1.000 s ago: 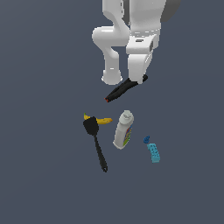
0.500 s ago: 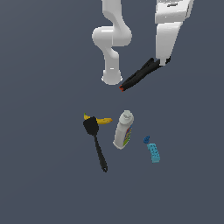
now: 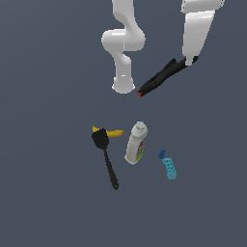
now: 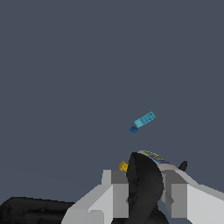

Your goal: Pick up a designated object from a clutter of objects.

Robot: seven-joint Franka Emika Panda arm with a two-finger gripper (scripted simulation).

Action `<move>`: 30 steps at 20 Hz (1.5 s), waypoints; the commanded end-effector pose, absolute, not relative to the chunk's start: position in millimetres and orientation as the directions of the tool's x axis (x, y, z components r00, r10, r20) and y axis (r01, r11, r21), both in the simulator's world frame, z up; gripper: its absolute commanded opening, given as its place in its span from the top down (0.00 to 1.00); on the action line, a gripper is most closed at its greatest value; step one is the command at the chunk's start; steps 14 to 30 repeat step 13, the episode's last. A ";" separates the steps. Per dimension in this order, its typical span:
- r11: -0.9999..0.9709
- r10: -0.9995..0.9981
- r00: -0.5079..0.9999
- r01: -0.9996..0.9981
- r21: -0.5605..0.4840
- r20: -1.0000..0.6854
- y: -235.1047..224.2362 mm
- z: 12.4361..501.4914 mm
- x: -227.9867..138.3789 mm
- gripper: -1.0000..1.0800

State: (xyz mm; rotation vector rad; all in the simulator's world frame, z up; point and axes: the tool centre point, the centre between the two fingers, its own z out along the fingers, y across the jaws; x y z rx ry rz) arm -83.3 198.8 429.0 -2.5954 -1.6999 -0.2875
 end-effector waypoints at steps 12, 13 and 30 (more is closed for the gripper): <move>-0.405 0.906 0.388 0.911 0.079 0.168 190.3 454.2 -98.7 1.00; -0.405 0.906 0.388 0.911 0.079 0.168 190.2 454.5 -98.9 1.00; -0.405 0.906 0.388 0.911 0.079 0.168 190.2 454.5 -98.9 1.00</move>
